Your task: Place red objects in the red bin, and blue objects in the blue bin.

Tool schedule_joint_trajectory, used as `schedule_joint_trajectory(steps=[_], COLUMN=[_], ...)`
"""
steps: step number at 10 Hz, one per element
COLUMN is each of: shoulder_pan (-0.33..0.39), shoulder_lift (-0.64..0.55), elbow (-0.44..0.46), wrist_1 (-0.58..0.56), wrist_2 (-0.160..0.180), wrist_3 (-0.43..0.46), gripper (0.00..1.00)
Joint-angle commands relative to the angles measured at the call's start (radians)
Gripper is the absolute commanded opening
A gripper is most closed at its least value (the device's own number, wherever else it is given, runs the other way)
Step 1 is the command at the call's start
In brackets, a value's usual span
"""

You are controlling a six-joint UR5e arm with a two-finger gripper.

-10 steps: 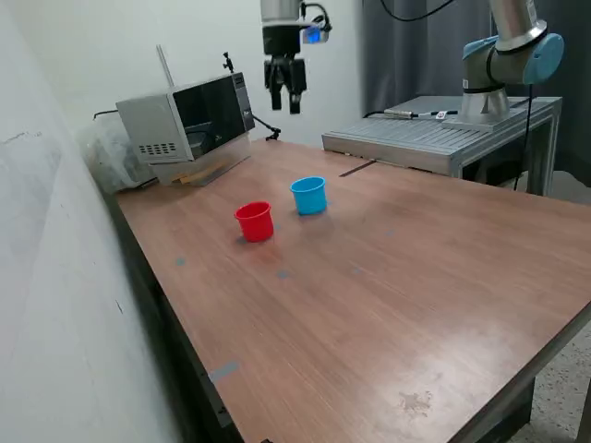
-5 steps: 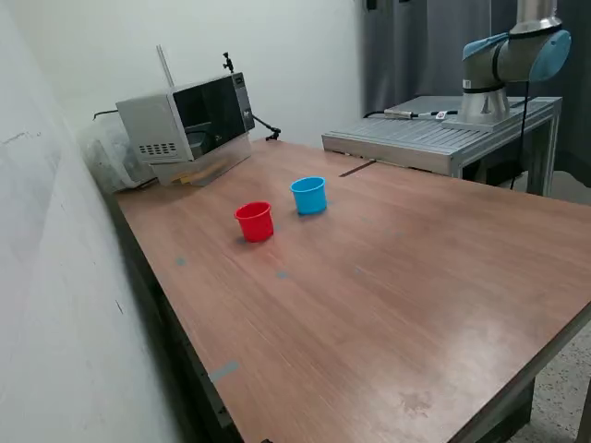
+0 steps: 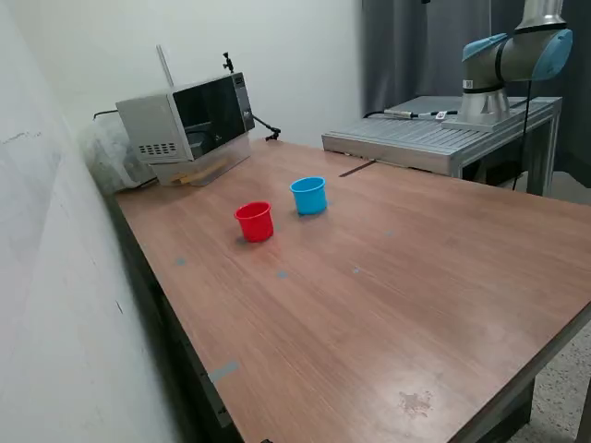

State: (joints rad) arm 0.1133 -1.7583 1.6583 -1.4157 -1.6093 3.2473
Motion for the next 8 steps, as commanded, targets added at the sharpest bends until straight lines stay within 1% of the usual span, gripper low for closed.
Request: schedule_joint_trajectory(steps=[1,3,6,8], shoulder_pan=[0.057,0.062,0.062,0.030], shoulder_lift=[-0.021,-0.024,-0.023,-0.023], elbow=[0.040,0.044,0.043,0.043], wrist_1=[0.264,0.279,0.278,0.279], wrist_2=[-0.001,0.003,0.000,-0.001], wrist_3=[-0.001,-0.001,-0.006,-0.008], gripper=[1.00,1.00,1.00,1.00])
